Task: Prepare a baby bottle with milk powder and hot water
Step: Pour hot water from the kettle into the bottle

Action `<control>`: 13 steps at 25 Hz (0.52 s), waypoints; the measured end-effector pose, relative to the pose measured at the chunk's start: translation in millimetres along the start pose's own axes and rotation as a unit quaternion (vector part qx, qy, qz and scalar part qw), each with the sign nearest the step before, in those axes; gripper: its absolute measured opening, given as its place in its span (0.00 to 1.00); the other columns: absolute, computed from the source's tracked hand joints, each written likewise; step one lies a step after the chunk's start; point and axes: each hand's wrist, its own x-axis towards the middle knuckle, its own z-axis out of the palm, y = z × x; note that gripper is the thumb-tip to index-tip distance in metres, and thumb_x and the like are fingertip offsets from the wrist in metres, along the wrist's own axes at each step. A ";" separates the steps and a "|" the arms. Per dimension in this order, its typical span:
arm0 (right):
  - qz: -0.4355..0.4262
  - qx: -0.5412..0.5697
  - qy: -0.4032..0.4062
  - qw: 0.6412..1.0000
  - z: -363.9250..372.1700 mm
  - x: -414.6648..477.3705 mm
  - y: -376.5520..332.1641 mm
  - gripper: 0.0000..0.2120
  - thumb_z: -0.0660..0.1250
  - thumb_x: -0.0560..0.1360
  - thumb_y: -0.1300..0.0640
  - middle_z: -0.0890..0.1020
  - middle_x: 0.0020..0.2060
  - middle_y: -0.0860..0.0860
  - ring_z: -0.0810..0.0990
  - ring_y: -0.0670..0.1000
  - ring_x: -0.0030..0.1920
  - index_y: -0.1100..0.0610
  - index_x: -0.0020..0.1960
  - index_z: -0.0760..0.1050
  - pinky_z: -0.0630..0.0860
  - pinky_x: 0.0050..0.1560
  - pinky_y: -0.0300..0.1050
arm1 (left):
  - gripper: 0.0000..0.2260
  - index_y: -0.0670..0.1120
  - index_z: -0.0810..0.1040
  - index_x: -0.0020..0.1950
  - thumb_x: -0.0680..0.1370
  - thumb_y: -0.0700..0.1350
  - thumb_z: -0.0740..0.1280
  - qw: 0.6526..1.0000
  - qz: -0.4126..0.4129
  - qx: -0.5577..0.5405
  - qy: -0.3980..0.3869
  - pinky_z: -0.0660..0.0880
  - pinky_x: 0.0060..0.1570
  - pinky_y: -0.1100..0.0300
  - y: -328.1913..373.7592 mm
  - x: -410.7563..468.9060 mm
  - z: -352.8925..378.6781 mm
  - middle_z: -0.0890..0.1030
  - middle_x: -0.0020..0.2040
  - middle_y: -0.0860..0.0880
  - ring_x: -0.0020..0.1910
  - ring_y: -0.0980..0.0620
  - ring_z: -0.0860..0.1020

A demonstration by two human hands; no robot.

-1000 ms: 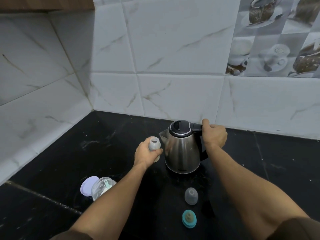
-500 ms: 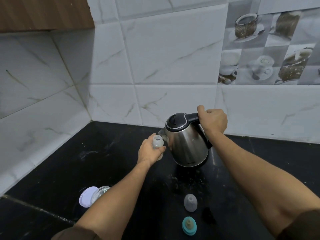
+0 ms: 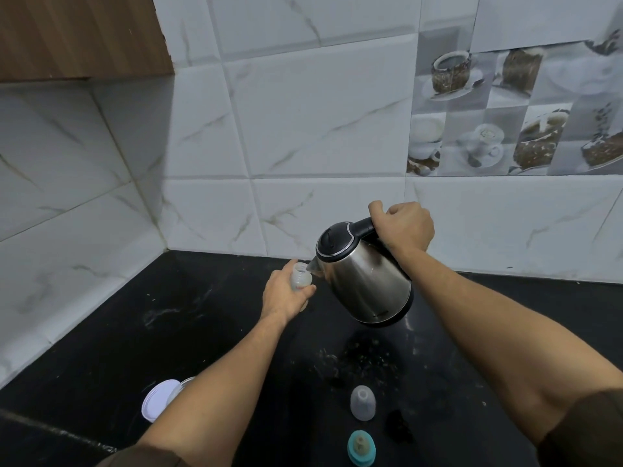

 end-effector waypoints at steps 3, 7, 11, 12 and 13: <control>-0.014 -0.013 0.005 1.000 -1.8 3.7 -4.7 0.23 0.64 0.71 0.42 0.61 0.21 0.49 0.63 0.54 0.25 0.55 0.25 0.64 0.64 0.29 0.45 | 0.25 0.56 0.76 0.69 0.73 0.51 0.76 1.000 0.015 0.014 -0.005 0.77 0.57 0.50 1.3 1.5 0.8 0.77 0.56 0.47 0.57 0.45 0.79; -0.031 -0.024 0.011 0.999 -1.6 7.7 -11.9 0.23 0.63 0.71 0.42 0.61 0.20 0.48 0.63 0.54 0.24 0.55 0.25 0.64 0.65 0.30 0.45 | 0.21 0.55 0.77 0.66 0.74 0.48 0.75 0.999 0.026 0.019 -0.005 0.72 0.49 0.56 4.8 2.9 0.9 0.76 0.55 0.47 0.55 0.45 0.78; -0.052 -0.042 0.012 0.998 -0.3 10.8 -20.5 0.23 0.63 0.70 0.41 0.62 0.21 0.49 0.65 0.55 0.25 0.56 0.25 0.66 0.66 0.30 0.46 | 0.21 0.52 0.76 0.67 0.74 0.48 0.75 0.999 0.035 0.036 0.004 0.71 0.48 0.56 4.3 5.8 -1.4 0.75 0.53 0.47 0.57 0.42 0.78; -0.056 -0.046 0.011 0.997 -0.1 11.7 -22.3 0.23 0.63 0.70 0.41 0.62 0.21 0.49 0.65 0.55 0.25 0.56 0.25 0.67 0.66 0.30 0.46 | 0.23 0.51 0.75 0.69 0.75 0.48 0.75 0.999 0.034 0.038 0.004 0.70 0.49 0.57 5.9 5.3 -2.9 0.73 0.53 0.47 0.58 0.42 0.78; -0.060 -0.049 0.011 0.997 0.0 12.4 -23.8 0.24 0.63 0.70 0.40 0.62 0.21 0.50 0.65 0.55 0.25 0.56 0.25 0.67 0.66 0.30 0.46 | 0.24 0.50 0.75 0.71 0.76 0.47 0.75 0.999 0.033 0.039 0.006 0.70 0.50 0.57 6.4 5.6 -3.5 0.73 0.54 0.47 0.59 0.42 0.77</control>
